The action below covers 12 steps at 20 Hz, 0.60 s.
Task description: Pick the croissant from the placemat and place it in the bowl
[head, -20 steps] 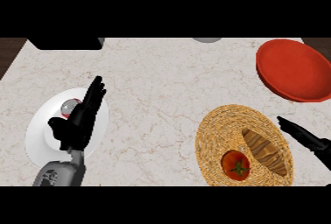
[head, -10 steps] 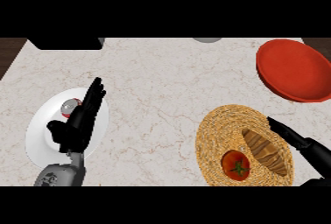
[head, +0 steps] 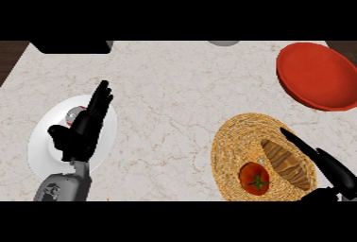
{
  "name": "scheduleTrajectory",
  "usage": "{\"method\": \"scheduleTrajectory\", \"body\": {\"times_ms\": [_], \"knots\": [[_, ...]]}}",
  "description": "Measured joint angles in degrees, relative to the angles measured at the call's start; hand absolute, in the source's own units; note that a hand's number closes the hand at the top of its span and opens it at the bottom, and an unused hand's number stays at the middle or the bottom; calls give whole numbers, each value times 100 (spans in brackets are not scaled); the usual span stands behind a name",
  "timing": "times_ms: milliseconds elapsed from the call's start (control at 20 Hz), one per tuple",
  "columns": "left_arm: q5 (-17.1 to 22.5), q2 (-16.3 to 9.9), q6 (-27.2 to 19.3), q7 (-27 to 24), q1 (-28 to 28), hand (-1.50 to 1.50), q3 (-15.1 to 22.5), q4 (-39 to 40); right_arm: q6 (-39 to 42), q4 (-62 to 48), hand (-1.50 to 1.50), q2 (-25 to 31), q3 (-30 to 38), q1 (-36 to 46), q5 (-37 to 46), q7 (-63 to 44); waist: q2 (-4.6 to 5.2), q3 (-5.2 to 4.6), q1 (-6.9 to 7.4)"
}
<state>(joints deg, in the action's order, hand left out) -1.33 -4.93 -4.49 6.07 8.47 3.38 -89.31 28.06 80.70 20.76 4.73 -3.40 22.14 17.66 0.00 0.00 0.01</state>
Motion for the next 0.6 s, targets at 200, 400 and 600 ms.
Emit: {"method": "scheduleTrajectory", "body": {"times_ms": [200, 400, 600], "knots": [[-42, 16, 50, 5, -192, 0, 7, -211, 39, -270, 150, -84, -73, 137, 182, 84, -1, -1, 2], [-139, 97, 7, -64, -177, 0, 65, -99, -148, -502, 150, 90, -319, 275, 622, 755, -16, -26, -3], [-144, 112, 14, -139, -68, 0, -9, 72, -435, -583, 150, 158, -514, 311, 1000, 1278, -30, -46, -7]]}}
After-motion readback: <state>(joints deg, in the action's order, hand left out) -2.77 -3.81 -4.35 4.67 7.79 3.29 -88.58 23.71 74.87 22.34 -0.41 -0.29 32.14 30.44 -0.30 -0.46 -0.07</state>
